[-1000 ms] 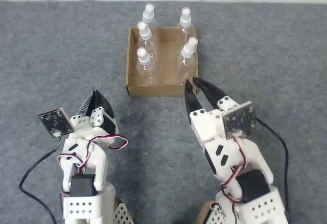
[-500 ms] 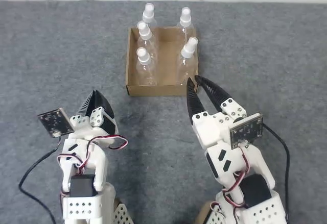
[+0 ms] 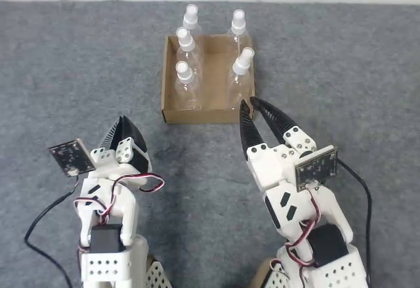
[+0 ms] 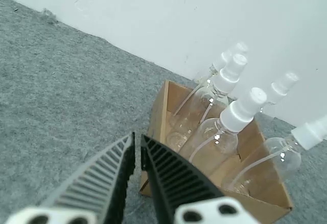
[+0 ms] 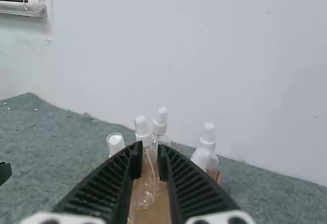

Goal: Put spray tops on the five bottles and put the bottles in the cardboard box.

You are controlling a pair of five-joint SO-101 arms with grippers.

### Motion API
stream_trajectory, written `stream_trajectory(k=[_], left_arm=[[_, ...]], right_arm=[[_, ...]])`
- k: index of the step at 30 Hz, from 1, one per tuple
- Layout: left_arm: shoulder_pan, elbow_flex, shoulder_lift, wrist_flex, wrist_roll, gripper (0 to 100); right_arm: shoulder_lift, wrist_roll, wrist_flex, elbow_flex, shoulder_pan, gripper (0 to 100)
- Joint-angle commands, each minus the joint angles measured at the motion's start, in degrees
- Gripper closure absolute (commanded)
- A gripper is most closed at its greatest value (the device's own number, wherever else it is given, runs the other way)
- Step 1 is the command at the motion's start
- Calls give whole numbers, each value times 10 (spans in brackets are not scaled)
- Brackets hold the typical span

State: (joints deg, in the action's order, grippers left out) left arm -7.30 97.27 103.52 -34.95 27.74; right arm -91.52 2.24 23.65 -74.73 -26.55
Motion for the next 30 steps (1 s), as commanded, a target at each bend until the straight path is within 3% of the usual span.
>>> stream_trajectory(k=[1, 26, 30], left_arm=[[2, -7, 8, 5, -5, 987], [2, -7, 8, 5, -5, 987], [1, -7, 8, 5, -5, 987]], right_arm=[[-16, 7, -13, 4, 0, 989], [-124, 8, 27, -7, 0, 989], [-124, 55, 27, -7, 0, 989]])
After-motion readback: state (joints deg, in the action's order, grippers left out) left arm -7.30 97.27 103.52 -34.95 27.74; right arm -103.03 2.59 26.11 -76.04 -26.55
